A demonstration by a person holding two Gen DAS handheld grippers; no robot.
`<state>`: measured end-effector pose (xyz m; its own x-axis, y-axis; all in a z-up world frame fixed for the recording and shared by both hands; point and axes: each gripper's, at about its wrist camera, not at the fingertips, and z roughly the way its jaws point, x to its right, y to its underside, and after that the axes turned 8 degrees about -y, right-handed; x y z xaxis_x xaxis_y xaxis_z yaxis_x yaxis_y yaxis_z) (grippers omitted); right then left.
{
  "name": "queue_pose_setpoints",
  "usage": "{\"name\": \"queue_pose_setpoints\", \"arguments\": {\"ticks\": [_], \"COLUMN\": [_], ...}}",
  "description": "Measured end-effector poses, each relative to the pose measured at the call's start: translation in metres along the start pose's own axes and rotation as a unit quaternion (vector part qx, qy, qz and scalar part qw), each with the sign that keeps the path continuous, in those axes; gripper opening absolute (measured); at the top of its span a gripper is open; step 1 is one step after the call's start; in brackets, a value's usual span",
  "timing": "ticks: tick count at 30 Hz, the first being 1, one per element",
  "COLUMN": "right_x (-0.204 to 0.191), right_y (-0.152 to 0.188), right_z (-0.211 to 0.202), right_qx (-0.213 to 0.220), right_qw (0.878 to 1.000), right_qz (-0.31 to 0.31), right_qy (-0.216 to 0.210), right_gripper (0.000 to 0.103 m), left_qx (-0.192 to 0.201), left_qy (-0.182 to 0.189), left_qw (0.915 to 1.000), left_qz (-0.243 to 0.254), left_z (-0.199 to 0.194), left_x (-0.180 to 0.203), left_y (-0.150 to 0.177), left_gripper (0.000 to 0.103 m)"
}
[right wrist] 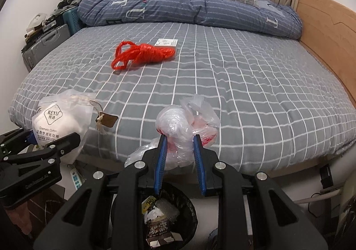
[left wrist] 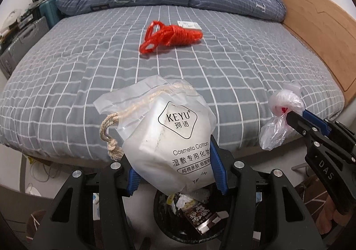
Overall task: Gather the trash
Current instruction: 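Carry the cotton pouch and plastic bag down over the black bin with both tools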
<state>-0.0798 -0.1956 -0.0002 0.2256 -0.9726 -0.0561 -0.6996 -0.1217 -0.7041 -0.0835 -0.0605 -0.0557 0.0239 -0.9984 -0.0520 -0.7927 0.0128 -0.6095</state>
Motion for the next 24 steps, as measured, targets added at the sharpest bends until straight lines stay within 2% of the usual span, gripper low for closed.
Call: {"name": "queue_pose_setpoints", "arguments": {"ticks": [16,24], "right_x": [-0.012,-0.010], "right_y": [0.044,0.065], "right_z": [-0.015,-0.006], "right_qx": [-0.038,-0.066], "right_qw": [0.999,0.997], "right_qz": [0.008,0.025], "right_qy": [0.000,-0.004], "right_gripper": [0.024,0.024], "left_qx": [-0.031,-0.054], "left_qy": [-0.012,-0.022], "left_qw": [0.9994,0.9982], "left_qz": [-0.005,-0.010], "left_z": [-0.015,-0.002], "left_x": [-0.003,-0.013], "left_y": [0.042,0.062], "left_gripper": [0.052,0.052]}}
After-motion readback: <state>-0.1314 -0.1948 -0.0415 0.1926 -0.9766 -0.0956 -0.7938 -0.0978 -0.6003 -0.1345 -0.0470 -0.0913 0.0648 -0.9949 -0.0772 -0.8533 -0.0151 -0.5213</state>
